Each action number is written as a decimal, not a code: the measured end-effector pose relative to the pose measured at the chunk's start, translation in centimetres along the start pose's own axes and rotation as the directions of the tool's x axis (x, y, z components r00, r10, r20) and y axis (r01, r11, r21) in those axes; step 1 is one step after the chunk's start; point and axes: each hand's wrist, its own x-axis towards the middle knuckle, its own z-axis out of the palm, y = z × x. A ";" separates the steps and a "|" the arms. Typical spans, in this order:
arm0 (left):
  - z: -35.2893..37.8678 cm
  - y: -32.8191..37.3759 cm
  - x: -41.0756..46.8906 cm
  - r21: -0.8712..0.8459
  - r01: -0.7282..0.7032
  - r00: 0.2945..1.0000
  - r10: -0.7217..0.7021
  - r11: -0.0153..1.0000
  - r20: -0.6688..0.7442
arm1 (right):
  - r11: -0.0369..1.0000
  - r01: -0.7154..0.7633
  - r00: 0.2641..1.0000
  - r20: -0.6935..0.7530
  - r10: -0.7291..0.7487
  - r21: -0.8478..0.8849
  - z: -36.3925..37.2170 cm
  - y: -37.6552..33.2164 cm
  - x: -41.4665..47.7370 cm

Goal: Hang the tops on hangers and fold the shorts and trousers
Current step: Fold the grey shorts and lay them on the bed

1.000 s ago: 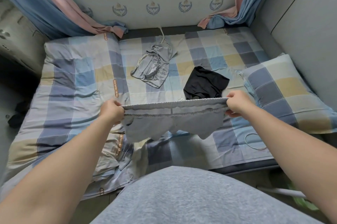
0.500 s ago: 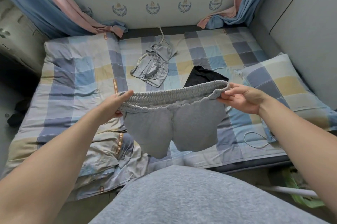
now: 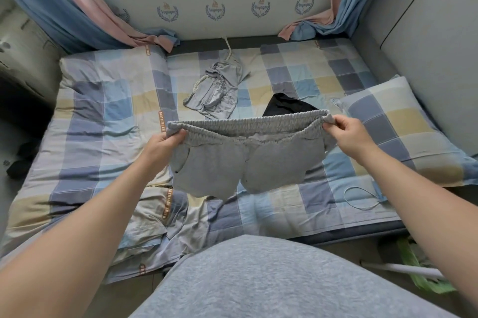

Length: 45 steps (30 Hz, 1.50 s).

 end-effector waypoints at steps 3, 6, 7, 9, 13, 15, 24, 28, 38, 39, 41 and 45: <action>0.8 1.0 0.2 -0.193 0.160 0.977 -0.184 0.968 -0.109 | 0.996 -0.052 0.998 -0.029 0.054 0.069 0.7 -0.9 0.0; 1.6 1.9 0.1 -0.295 0.393 0.897 -0.433 0.871 -0.086 | 0.971 -0.184 0.980 -0.044 0.193 0.153 1.8 -2.2 0.3; 2.0 2.3 -0.1 -0.337 0.449 0.871 -0.490 0.827 -0.044 | 0.940 -0.251 0.965 -0.020 0.262 0.231 2.2 -2.7 0.3; 2.8 3.2 -0.6 -0.430 0.498 0.841 -0.540 0.753 0.029 | 0.810 -0.397 0.915 0.110 0.389 0.431 3.0 -4.2 -0.2; 5.5 5.4 -1.9 -0.532 0.418 0.892 -0.444 0.737 0.087 | 0.669 -0.500 0.866 0.315 0.388 0.550 4.1 -7.7 -2.4; 6.9 6.5 -3.0 -0.528 0.365 0.925 -0.364 0.767 0.109 | 0.723 -0.448 0.885 0.376 0.275 0.526 4.5 -9.4 -3.4; 10.7 9.7 -7.7 -0.366 0.115 0.904 0.055 0.923 0.423 | 0.951 0.167 0.918 0.311 -0.247 0.262 5.5 -13.8 -6.3; 10.7 8.6 -7.7 -0.242 -0.012 0.899 0.117 0.970 0.423 | 0.914 0.399 0.875 0.269 -0.403 0.071 4.7 -14.0 -6.6; 9.1 7.8 -6.8 -0.412 0.047 0.862 0.172 0.910 0.477 | 0.826 -0.196 0.908 0.417 -0.052 0.528 4.5 -7.1 -5.1; 8.7 7.8 -6.7 -0.423 0.073 0.842 0.171 0.903 0.511 | 0.786 -0.278 0.869 0.493 -0.039 0.553 4.9 -6.3 -5.2; 7.9 7.8 -6.4 -0.403 0.100 0.823 0.152 0.910 0.547 | 0.732 -0.381 0.799 0.599 -0.047 0.566 5.6 -5.4 -5.5; 6.6 6.8 -5.3 -0.322 0.105 0.847 0.085 0.941 0.525 | 0.689 -0.455 0.775 0.632 -0.005 0.564 6.4 -4.7 -5.2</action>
